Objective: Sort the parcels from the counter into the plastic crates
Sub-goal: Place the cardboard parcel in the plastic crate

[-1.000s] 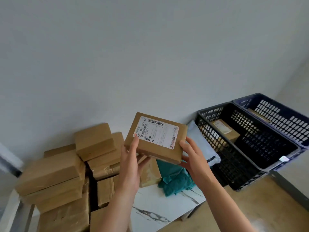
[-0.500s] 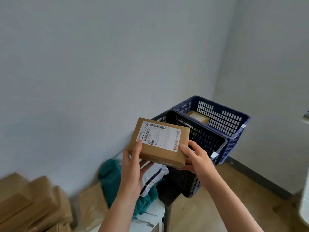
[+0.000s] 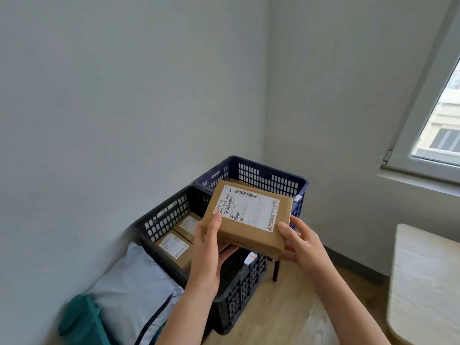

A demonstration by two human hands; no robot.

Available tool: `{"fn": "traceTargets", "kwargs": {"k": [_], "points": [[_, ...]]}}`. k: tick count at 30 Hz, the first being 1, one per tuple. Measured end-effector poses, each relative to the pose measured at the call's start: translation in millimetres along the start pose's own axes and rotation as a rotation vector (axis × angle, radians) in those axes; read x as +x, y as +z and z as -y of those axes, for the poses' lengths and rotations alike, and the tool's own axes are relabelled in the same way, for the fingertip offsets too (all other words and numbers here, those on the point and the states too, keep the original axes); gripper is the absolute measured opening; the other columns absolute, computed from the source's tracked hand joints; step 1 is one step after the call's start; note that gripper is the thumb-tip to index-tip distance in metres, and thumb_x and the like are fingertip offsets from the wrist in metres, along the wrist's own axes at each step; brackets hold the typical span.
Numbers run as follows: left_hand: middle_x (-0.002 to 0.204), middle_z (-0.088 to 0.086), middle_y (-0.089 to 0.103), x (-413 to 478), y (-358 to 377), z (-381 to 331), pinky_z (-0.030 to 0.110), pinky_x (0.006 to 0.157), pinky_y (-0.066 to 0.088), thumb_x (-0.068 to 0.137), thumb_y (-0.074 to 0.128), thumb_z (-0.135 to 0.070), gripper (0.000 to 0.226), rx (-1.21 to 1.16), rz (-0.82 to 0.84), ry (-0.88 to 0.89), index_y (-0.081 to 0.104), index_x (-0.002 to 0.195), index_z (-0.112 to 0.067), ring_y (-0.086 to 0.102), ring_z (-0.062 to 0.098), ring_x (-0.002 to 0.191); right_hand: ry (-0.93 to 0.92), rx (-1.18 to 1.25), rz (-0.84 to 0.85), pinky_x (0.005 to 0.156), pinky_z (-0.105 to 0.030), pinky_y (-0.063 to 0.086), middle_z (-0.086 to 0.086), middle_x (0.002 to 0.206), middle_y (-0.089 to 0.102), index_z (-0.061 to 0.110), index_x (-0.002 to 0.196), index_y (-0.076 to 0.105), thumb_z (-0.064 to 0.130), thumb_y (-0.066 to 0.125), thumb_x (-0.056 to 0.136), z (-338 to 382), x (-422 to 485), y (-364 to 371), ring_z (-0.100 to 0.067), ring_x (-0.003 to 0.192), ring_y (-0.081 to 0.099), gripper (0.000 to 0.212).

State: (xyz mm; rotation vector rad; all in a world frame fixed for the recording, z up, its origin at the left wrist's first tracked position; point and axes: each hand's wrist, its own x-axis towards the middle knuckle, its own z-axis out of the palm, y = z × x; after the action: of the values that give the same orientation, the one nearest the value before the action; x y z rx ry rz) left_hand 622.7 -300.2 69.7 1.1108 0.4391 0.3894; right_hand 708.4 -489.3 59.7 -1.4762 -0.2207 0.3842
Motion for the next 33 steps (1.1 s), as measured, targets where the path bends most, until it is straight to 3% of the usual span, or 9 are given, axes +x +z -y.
{"fn": "traceTargets", "kwargs": {"k": [4, 12, 17, 19, 22, 25, 29, 33], "points": [[0.121, -0.004, 0.076, 35.8, 27.4, 16.0, 0.052, 0.099, 0.059, 0.086, 0.07, -0.057, 0.054, 0.022, 0.028, -0.022, 0.059, 0.133, -0.033, 0.073, 0.023, 0.115, 0.025, -0.007, -0.045, 0.087, -0.054, 0.063, 0.003, 0.113, 0.079, 0.03, 0.152, 0.046, 0.055, 0.07, 0.08, -5.7, 29.2, -26.3, -0.024, 0.1, 0.078, 0.08], [0.121, -0.002, 0.075, 147.6, 82.1, 37.2, 0.049, 0.092, 0.063, 0.078, 0.074, -0.061, 0.06, 0.009, 0.062, -0.06, 0.059, 0.13, -0.036, 0.074, 0.024, 0.111, 0.037, -0.076, -0.119, 0.079, -0.046, 0.066, -0.006, 0.12, 0.076, 0.028, 0.153, 0.043, 0.057, 0.071, 0.072, 4.7, 134.6, -68.6, -0.026, 0.098, 0.078, 0.09], [0.124, 0.002, 0.073, 235.3, 99.2, 37.2, 0.047, 0.09, 0.064, 0.082, 0.075, -0.063, 0.058, 0.065, 0.107, -0.143, 0.058, 0.13, -0.036, 0.074, 0.026, 0.113, 0.131, -0.015, -0.126, 0.087, -0.056, 0.063, -0.009, 0.13, 0.069, 0.043, 0.151, 0.032, 0.056, 0.072, 0.072, 10.6, 212.1, -72.1, -0.036, 0.101, 0.076, 0.089], [0.124, 0.002, 0.074, 273.8, 98.0, 33.5, 0.046, 0.091, 0.064, 0.085, 0.075, -0.064, 0.055, 0.128, 0.129, -0.173, 0.059, 0.128, -0.034, 0.075, 0.025, 0.11, 0.16, 0.013, -0.117, 0.088, -0.056, 0.062, -0.009, 0.13, 0.068, 0.043, 0.15, 0.033, 0.054, 0.07, 0.075, 8.9, 242.7, -69.6, -0.033, 0.104, 0.075, 0.085], [0.12, -0.007, 0.073, 324.3, 92.0, 27.7, 0.035, 0.095, 0.06, 0.089, 0.067, -0.07, 0.047, 0.324, 0.166, -0.163, 0.063, 0.119, -0.035, 0.071, 0.012, 0.11, 0.199, 0.008, -0.153, 0.083, -0.047, 0.063, -0.009, 0.113, 0.074, 0.033, 0.147, 0.043, 0.05, 0.067, 0.092, -6.6, 286.5, -67.7, -0.022, 0.088, 0.078, 0.062], [0.108, -0.02, 0.068, 364.5, 81.1, 22.7, 0.015, 0.078, 0.048, 0.102, 0.056, -0.057, 0.04, 0.6, 0.135, -0.026, 0.067, 0.124, -0.025, 0.062, -0.006, 0.101, 0.297, 0.054, -0.143, 0.08, -0.046, 0.062, -0.014, 0.105, 0.079, 0.03, 0.146, 0.04, 0.041, 0.071, 0.095, -30.2, 324.2, -58.8, -0.03, 0.09, 0.079, 0.061], [0.132, -0.009, 0.067, 420.0, 49.9, 22.8, 0.024, 0.097, 0.043, 0.107, 0.055, -0.038, 0.035, 0.833, 0.012, 0.062, 0.066, 0.136, -0.022, 0.06, 0.01, 0.126, 0.405, 0.097, -0.083, 0.095, -0.056, 0.06, -0.02, 0.119, 0.075, 0.037, 0.147, 0.036, 0.044, 0.08, 0.085, -60.3, 375.3, -39.3, -0.037, 0.1, 0.077, 0.077], [0.138, -0.004, 0.065, 448.9, 20.8, 23.5, 0.02, 0.093, 0.039, 0.109, 0.052, -0.026, 0.032, 0.971, -0.112, 0.097, 0.065, 0.138, -0.021, 0.055, 0.004, 0.115, 0.495, 0.07, -0.002, 0.086, -0.048, 0.064, -0.018, 0.127, 0.068, 0.037, 0.146, 0.033, 0.041, 0.08, 0.089, -89.2, 422.4, -10.0, -0.033, 0.101, 0.077, 0.074]]}}
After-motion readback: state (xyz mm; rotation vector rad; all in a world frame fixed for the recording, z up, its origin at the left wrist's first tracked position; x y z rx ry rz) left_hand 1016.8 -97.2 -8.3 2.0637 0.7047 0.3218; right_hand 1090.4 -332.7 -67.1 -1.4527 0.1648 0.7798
